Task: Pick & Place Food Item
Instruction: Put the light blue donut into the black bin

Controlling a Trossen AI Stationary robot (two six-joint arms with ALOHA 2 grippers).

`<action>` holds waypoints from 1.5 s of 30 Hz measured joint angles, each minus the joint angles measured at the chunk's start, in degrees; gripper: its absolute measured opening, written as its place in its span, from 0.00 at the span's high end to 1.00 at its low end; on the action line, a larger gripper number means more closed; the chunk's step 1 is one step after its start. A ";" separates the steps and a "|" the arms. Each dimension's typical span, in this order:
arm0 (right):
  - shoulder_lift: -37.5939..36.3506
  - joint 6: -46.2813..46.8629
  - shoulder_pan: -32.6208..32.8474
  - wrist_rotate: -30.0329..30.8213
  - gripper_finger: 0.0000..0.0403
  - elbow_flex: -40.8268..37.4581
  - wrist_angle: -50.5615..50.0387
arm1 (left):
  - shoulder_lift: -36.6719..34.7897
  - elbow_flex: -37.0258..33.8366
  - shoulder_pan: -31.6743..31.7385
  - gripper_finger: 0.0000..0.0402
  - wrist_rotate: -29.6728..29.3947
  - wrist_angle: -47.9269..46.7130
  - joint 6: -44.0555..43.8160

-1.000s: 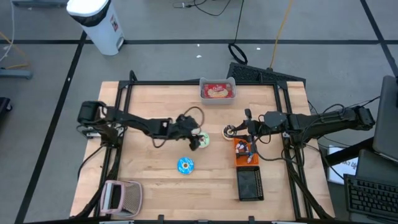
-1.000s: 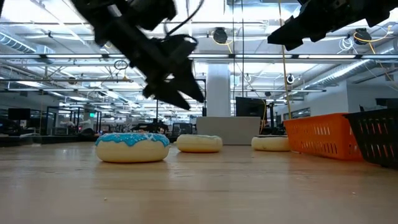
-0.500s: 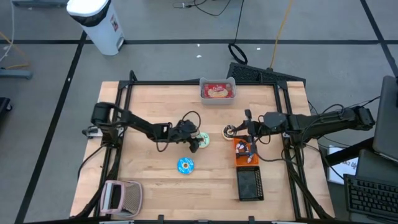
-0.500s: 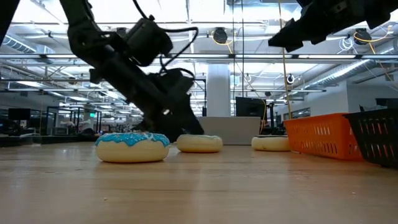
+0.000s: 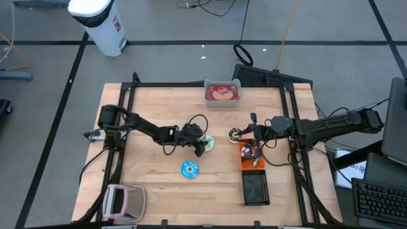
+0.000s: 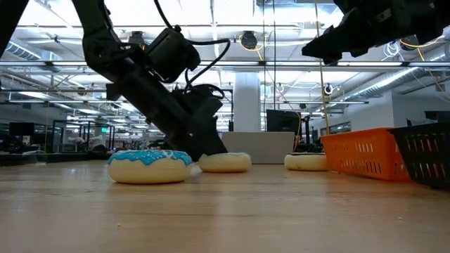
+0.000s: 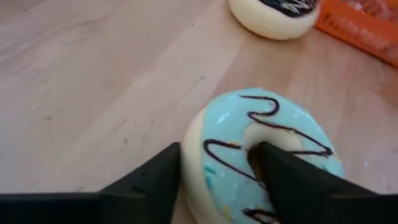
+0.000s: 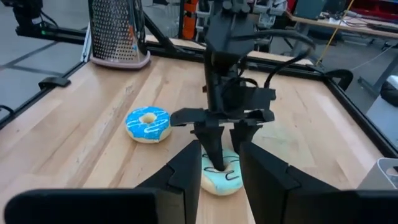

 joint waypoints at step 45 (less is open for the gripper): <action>19.96 32.61 -2.91 1.38 0.47 -1.56 33.48 | -11.09 13.43 -8.37 0.96 -18.40 0.94 43.03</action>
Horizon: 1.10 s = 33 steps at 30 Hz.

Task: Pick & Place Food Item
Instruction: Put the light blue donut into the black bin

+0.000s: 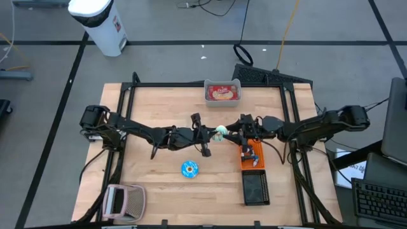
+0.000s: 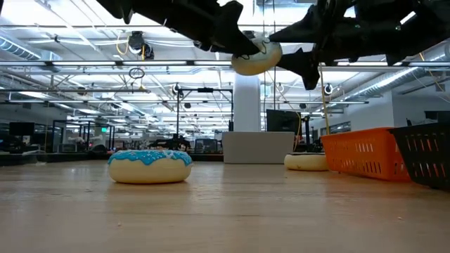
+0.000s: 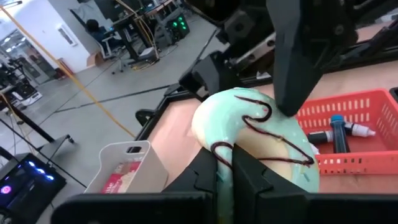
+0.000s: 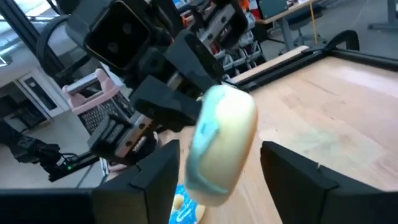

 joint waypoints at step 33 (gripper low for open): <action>-6.14 -3.00 0.20 -15.84 0.98 0.00 -4.67 | -9.84 0.00 -5.44 0.28 1.92 -4.21 -11.98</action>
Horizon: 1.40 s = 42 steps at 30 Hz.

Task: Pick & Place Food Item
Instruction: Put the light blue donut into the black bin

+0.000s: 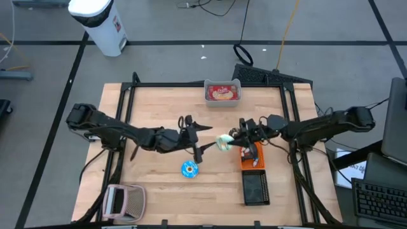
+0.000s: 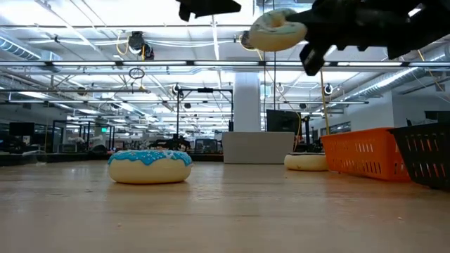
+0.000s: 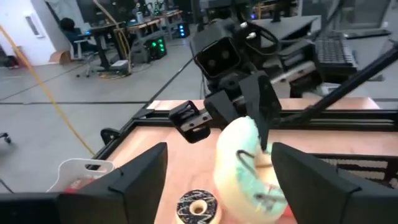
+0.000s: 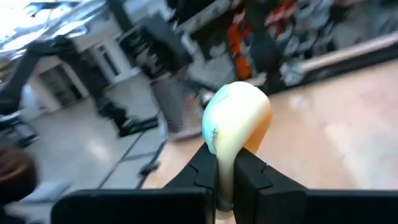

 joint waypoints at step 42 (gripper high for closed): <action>-2.39 15.02 37.59 15.64 0.90 3.67 -52.58 | 11.06 -0.04 -0.90 0.23 -0.42 -6.00 -22.35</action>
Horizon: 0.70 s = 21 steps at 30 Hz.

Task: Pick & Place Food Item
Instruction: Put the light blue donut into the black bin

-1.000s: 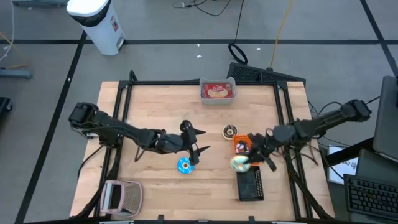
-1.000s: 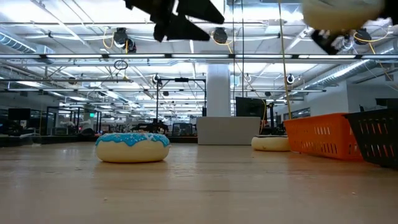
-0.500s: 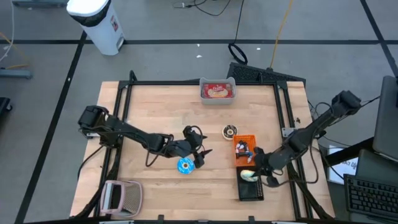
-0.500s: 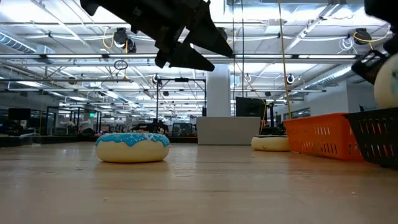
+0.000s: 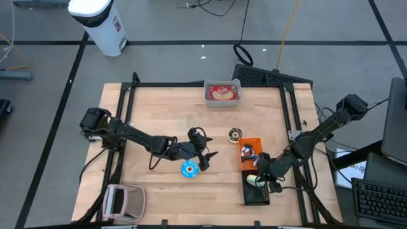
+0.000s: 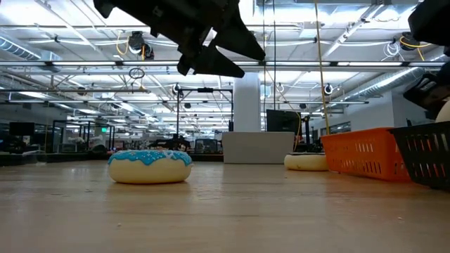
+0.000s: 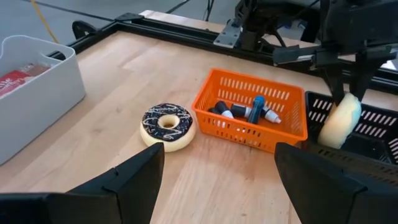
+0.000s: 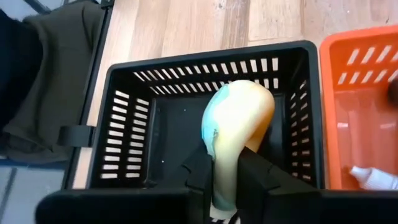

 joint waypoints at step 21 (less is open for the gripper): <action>-0.20 -5.85 0.09 3.48 0.60 0.00 -0.22 | 0.00 0.00 -0.04 0.23 0.07 -0.02 -1.53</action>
